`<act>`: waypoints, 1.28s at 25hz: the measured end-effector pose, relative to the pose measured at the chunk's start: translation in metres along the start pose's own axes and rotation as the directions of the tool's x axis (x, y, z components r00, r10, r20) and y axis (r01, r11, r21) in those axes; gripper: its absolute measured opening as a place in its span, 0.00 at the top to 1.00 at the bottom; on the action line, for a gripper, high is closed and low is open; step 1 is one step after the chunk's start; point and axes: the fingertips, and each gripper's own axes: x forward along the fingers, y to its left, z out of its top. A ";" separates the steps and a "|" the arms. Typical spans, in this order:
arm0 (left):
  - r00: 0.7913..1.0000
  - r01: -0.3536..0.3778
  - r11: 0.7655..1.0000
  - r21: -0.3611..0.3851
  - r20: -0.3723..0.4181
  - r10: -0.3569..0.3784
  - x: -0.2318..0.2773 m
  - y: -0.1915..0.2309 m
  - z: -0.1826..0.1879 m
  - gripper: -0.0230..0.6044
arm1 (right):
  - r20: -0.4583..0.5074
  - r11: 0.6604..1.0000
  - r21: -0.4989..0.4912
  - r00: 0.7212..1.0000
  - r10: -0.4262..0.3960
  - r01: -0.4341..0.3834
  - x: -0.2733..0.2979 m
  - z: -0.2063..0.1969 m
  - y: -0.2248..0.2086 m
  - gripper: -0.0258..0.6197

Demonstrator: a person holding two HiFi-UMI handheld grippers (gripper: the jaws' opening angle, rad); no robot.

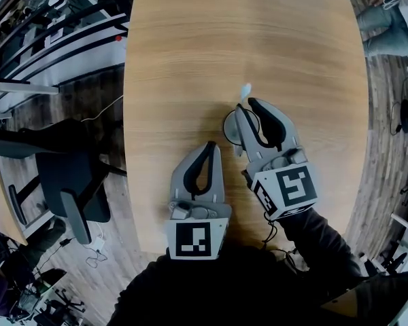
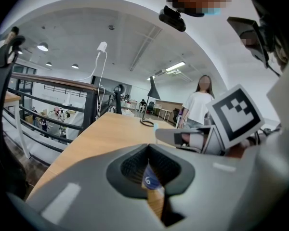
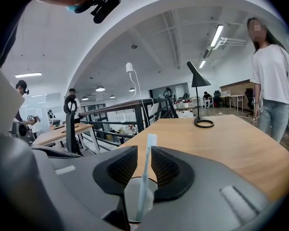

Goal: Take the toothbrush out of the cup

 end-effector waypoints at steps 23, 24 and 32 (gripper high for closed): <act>1.000 0.001 1.000 -0.025 -0.023 -0.001 0.013 0.014 -0.008 0.95 | -0.020 1.000 -0.020 1.000 -0.019 0.018 0.017 -0.004 -0.003 0.85; 1.000 -0.001 1.000 -0.028 -0.022 0.000 0.014 0.014 -0.008 0.95 | -0.020 1.000 -0.021 1.000 -0.020 0.020 0.017 -0.004 -0.004 0.86; 1.000 -0.003 1.000 -0.029 -0.027 0.002 0.014 0.015 -0.008 0.95 | -0.014 0.999 -0.016 0.999 -0.029 0.029 0.018 -0.004 -0.007 0.90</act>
